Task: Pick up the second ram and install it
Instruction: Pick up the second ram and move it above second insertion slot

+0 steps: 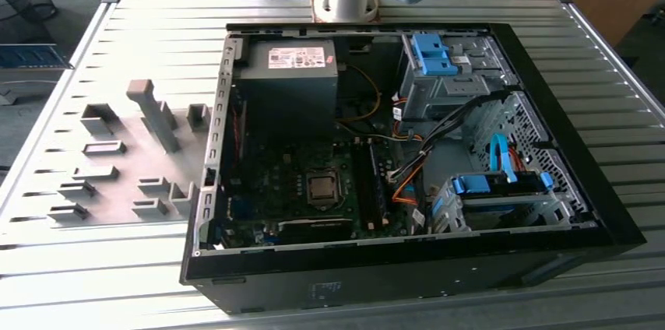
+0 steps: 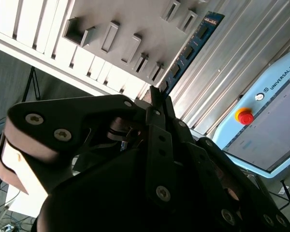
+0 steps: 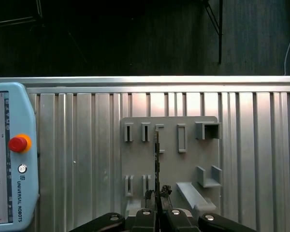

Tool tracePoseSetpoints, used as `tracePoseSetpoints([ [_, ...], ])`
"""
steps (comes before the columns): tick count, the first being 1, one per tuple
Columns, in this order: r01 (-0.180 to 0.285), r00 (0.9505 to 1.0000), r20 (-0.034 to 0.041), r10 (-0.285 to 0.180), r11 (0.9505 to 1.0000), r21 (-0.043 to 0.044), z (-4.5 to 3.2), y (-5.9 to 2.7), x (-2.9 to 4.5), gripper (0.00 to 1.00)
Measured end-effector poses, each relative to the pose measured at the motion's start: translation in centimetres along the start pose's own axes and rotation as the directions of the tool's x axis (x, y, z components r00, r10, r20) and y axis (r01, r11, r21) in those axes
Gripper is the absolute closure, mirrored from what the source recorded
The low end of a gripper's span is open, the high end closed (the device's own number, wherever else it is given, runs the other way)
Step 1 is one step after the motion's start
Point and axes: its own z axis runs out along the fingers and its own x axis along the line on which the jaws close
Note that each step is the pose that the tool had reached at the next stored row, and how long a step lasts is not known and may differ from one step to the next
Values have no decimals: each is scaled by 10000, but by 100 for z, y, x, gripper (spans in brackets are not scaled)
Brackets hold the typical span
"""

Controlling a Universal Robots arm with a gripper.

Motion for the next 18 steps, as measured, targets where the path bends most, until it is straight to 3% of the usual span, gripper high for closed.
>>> tracePoseSetpoints([
  [18,1,10000,0,-1,10000,-1,-11,-49,-2,86],
])
